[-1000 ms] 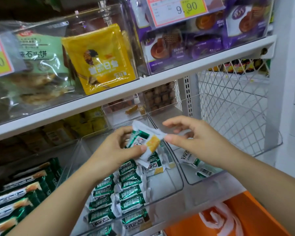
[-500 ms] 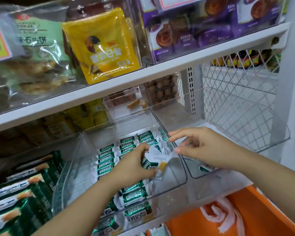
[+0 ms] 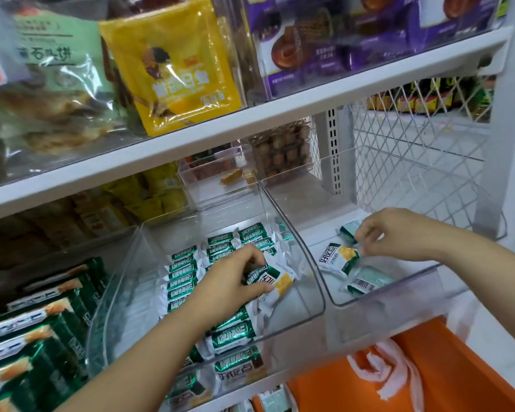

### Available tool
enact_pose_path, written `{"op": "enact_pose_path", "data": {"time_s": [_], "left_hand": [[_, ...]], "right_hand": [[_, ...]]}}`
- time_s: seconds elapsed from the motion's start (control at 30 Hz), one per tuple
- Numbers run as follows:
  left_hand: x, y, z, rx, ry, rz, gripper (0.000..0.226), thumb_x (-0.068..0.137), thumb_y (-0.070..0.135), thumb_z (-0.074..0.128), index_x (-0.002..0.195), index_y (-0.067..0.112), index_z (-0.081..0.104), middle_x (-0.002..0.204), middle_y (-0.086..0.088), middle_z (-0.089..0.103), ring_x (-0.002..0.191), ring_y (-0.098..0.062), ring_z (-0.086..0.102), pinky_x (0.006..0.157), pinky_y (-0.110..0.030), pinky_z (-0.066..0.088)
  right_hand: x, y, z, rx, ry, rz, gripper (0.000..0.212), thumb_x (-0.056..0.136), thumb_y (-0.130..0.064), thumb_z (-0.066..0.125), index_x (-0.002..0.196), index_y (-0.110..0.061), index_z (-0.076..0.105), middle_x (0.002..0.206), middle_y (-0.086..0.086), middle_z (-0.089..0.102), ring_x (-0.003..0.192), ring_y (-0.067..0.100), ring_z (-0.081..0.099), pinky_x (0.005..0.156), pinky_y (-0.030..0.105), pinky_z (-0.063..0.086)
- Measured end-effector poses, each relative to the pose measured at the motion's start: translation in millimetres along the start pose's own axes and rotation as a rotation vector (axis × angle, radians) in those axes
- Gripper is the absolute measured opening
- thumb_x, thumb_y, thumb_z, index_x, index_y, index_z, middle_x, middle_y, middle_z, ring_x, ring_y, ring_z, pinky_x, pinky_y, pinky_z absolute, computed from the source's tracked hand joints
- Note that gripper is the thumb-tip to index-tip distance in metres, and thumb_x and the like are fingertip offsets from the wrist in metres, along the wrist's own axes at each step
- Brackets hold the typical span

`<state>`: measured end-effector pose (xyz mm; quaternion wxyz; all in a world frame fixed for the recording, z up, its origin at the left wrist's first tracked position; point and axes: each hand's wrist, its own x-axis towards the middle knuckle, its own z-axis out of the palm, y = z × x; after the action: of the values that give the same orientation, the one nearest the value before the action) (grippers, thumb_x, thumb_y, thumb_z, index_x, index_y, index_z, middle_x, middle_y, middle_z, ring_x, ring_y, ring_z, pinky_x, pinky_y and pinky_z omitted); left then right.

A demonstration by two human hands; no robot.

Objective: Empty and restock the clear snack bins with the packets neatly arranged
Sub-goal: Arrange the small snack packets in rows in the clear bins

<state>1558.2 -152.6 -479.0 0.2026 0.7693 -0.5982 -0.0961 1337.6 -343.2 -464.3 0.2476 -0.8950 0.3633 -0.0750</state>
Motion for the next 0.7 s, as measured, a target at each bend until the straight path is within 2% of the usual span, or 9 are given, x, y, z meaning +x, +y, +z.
{"op": "enact_pose_path", "data": {"time_s": [0.07, 0.17, 0.23, 0.33, 0.43, 0.5, 0.6, 0.63, 0.7], "left_hand": [[0, 1, 3, 0.113, -0.038, 0.060, 0.025, 0.082, 0.041, 0.070, 0.099, 0.038, 0.053, 0.106, 0.014, 0.060, 0.085, -0.003, 0.055, 0.077, -0.019, 0.044], [6, 7, 7, 0.253, -0.101, 0.092, 0.031, 0.083, 0.046, 0.068, 0.111, 0.039, 0.058, 0.119, 0.018, 0.054, 0.100, -0.005, 0.053, 0.102, -0.034, 0.039], [10, 11, 7, 0.292, -0.103, 0.054, 0.036, 0.082, 0.048, 0.068, 0.115, 0.039, 0.055, 0.124, 0.018, 0.051, 0.109, -0.007, 0.052, 0.106, -0.035, 0.035], [12, 13, 10, 0.344, -0.069, 0.030, 0.046, 0.081, 0.046, 0.069, 0.121, 0.036, 0.047, 0.123, 0.014, 0.052, 0.111, -0.010, 0.053, 0.105, -0.035, 0.034], [9, 14, 15, 0.397, -0.031, 0.035, 0.052, 0.082, 0.044, 0.067, 0.126, 0.035, 0.040, 0.126, 0.012, 0.049, 0.116, -0.010, 0.049, 0.107, -0.035, 0.029], [6, 14, 14, 0.391, -0.021, 0.019, 0.055, 0.081, 0.047, 0.067, 0.127, 0.036, 0.039, 0.127, 0.013, 0.048, 0.117, -0.010, 0.048, 0.108, -0.036, 0.029], [1, 16, 4, 0.283, -0.012, -0.023, 0.053, 0.078, 0.054, 0.068, 0.123, 0.038, 0.045, 0.124, 0.016, 0.047, 0.116, -0.007, 0.047, 0.103, -0.033, 0.035], [-1, 18, 0, 0.216, 0.029, -0.027, 0.045, 0.078, 0.054, 0.068, 0.117, 0.039, 0.050, 0.119, 0.019, 0.048, 0.112, -0.004, 0.048, 0.099, -0.029, 0.038], [-8, 29, -11, 0.019, 0.217, -0.021, 0.019, 0.082, 0.046, 0.067, 0.097, 0.038, 0.057, 0.102, 0.022, 0.056, 0.094, 0.007, 0.052, 0.081, -0.013, 0.041]], "right_hand": [[2, -2, 3, -0.110, -0.190, 0.112, 0.032, 0.078, -0.030, 0.074, 0.106, -0.020, 0.063, 0.104, -0.001, 0.063, 0.081, 0.012, 0.057, 0.065, 0.020, 0.045], [1, -11, 9, -0.192, -0.352, 0.188, 0.050, 0.075, -0.033, 0.078, 0.118, -0.012, 0.061, 0.088, 0.000, 0.062, 0.062, 0.010, 0.049, 0.045, 0.015, 0.038], [2, -13, 12, -0.254, -0.360, 0.196, 0.059, 0.075, -0.035, 0.078, 0.125, -0.013, 0.057, 0.079, -0.005, 0.055, 0.066, 0.011, 0.049, 0.047, 0.016, 0.036], [2, -11, 13, -0.254, -0.327, 0.187, 0.068, 0.075, -0.038, 0.076, 0.133, -0.017, 0.047, 0.080, -0.010, 0.046, 0.078, 0.014, 0.049, 0.050, 0.014, 0.033], [0, -8, 12, -0.103, -0.297, 0.177, 0.069, 0.071, -0.033, 0.081, 0.130, -0.018, 0.049, 0.086, -0.008, 0.056, 0.070, 0.009, 0.053, 0.049, 0.012, 0.037], [-2, -6, 8, -0.056, -0.217, 0.112, 0.055, 0.068, -0.029, 0.084, 0.115, -0.014, 0.059, 0.083, -0.005, 0.061, 0.068, 0.009, 0.055, 0.054, 0.018, 0.039], [-6, -9, -4, 0.088, 0.108, -0.073, 0.033, 0.066, -0.019, 0.084, 0.086, -0.003, 0.064, 0.069, -0.001, 0.055, 0.062, 0.013, 0.049, 0.058, 0.028, 0.036], [-9, -14, -9, 0.193, 0.234, -0.140, 0.027, 0.066, -0.018, 0.084, 0.082, -0.008, 0.065, 0.071, -0.003, 0.058, 0.066, 0.013, 0.052, 0.062, 0.028, 0.039], [-20, -30, -15, 0.345, 0.418, -0.297, 0.027, 0.067, -0.019, 0.084, 0.085, -0.027, 0.065, 0.084, -0.011, 0.064, 0.079, 0.007, 0.060, 0.075, 0.020, 0.046]]}}
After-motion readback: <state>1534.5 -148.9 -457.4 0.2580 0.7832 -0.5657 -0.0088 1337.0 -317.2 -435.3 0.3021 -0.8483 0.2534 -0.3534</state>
